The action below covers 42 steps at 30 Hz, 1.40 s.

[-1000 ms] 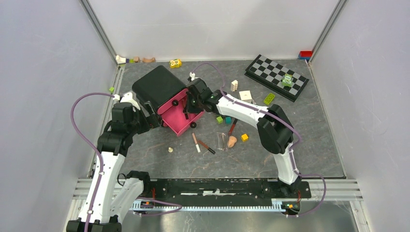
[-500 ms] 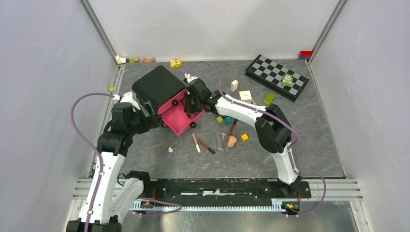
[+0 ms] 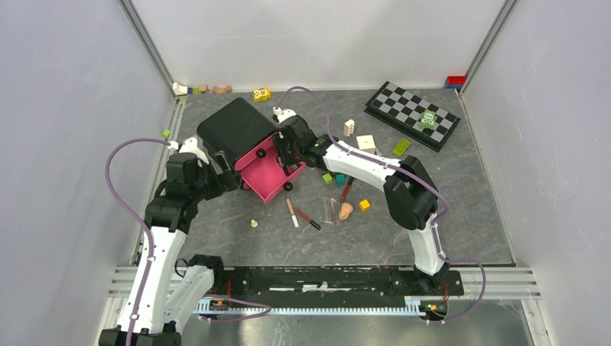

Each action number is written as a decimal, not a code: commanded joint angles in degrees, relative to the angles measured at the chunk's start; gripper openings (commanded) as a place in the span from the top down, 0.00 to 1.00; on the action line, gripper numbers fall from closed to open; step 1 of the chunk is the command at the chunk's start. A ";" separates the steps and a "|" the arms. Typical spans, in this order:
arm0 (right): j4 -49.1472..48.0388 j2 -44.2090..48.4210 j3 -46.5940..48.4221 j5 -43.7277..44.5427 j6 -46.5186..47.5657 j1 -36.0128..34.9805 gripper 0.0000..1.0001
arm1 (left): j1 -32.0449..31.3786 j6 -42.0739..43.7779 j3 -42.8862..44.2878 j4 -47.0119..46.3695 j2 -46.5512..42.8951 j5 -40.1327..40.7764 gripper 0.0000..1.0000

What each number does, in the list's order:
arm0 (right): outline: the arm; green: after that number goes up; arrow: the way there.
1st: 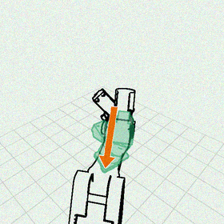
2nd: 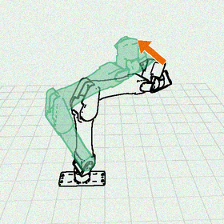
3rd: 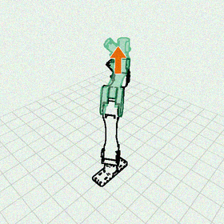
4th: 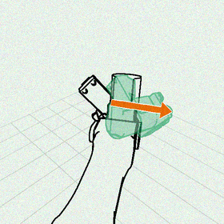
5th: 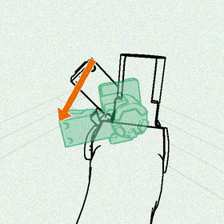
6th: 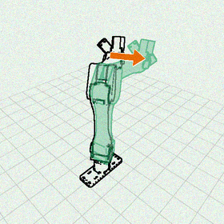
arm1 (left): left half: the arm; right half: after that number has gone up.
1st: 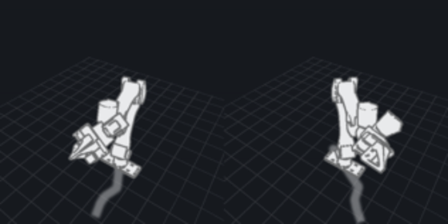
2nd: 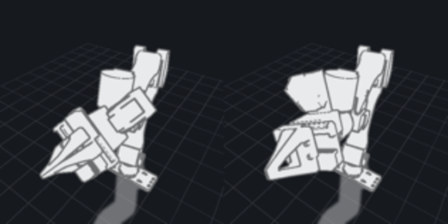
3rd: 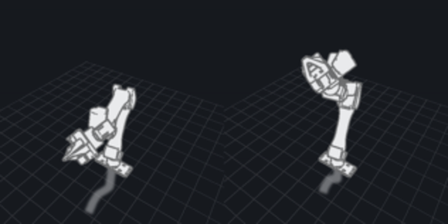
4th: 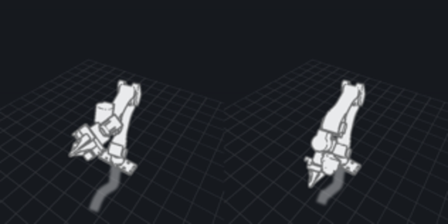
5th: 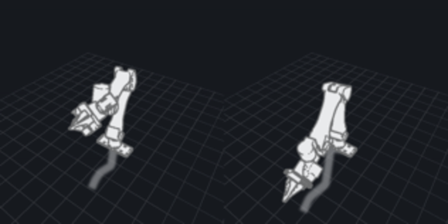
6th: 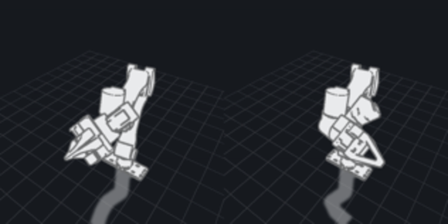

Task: Organize the makeup
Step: Place the makeup in the drawer, then pick up the makeup from the center of the board.

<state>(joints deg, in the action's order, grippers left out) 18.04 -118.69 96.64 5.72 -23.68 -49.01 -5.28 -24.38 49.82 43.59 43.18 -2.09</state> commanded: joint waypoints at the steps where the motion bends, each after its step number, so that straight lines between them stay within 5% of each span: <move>1: -2.00 6.16 -1.45 2.56 1.92 -0.03 0.60 | -0.17 1.54 -0.07 -1.93 -0.63 -0.37 0.02; 14: -2.14 23.21 -16.27 12.88 5.60 1.37 0.62 | -0.17 1.53 -0.05 -1.94 -0.48 -0.54 0.02; 24: -2.18 34.62 -36.11 14.43 -1.88 11.60 0.63 | -0.21 1.53 -0.08 -1.94 -0.30 -0.72 0.02; 42: -3.86 26.27 -43.13 9.40 -12.29 12.28 0.59 | -0.17 1.57 -0.08 -2.02 0.05 -1.12 0.02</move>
<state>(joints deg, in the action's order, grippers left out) 16.78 -90.41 53.65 16.58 -33.47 -36.62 -5.28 -24.38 49.82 43.57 43.20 -2.09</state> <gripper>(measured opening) 0.401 0.982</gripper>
